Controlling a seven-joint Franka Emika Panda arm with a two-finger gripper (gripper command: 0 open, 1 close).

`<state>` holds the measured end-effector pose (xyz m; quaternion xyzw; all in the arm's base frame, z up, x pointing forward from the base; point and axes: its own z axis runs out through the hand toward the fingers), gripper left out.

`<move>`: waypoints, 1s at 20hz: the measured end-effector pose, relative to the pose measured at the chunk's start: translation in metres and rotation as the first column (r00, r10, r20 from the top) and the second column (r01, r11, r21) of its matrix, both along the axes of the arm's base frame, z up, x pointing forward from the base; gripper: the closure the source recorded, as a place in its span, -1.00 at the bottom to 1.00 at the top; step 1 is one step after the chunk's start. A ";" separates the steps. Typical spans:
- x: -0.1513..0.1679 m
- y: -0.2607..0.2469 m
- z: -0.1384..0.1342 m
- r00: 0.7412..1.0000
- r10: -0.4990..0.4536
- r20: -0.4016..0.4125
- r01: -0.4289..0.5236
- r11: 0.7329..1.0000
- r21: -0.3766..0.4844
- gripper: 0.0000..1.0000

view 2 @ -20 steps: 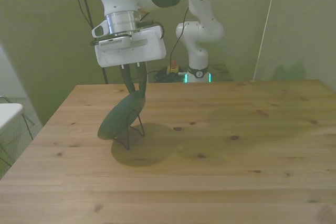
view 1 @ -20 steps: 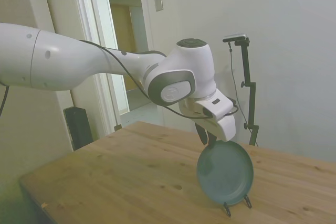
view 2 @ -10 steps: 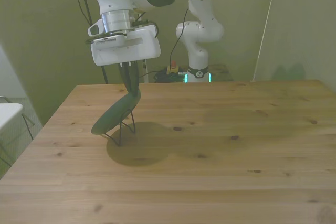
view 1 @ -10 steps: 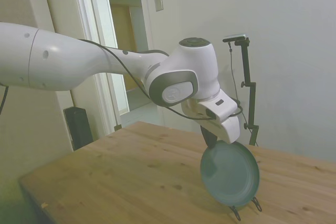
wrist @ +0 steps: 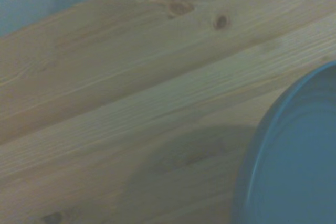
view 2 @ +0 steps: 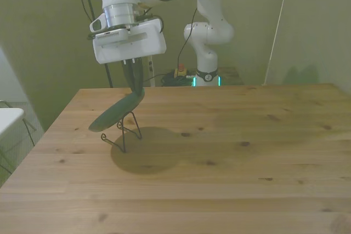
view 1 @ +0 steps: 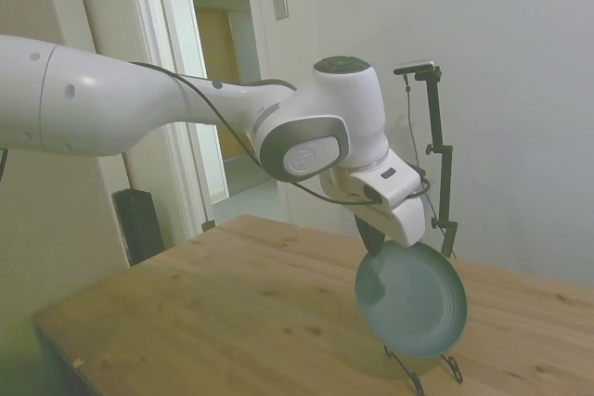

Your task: Unload the plate

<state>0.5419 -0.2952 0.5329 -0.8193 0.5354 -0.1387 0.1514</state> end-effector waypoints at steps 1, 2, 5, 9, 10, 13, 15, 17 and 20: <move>0.000 0.001 0.008 1.000 0.004 0.011 -0.004 1.000 0.001 1.00; 0.001 0.004 0.018 1.000 0.011 0.020 -0.011 1.000 0.001 1.00; 0.002 0.020 0.048 0.998 0.044 0.049 -0.044 0.999 -0.003 1.00; 0.004 0.061 0.079 0.993 0.097 0.073 -0.097 0.995 0.001 1.00; 0.005 0.073 0.086 0.991 0.110 0.077 -0.111 0.994 0.001 1.00; 0.007 0.110 0.102 0.986 0.148 0.074 -0.148 0.989 -0.010 1.00; 0.009 0.135 0.102 0.983 0.176 0.047 -0.176 0.984 -0.014 1.00; 0.012 0.162 0.091 0.977 0.211 0.008 -0.211 0.977 -0.015 1.00; 0.011 0.190 0.067 0.965 0.256 -0.048 -0.257 0.966 -0.015 1.00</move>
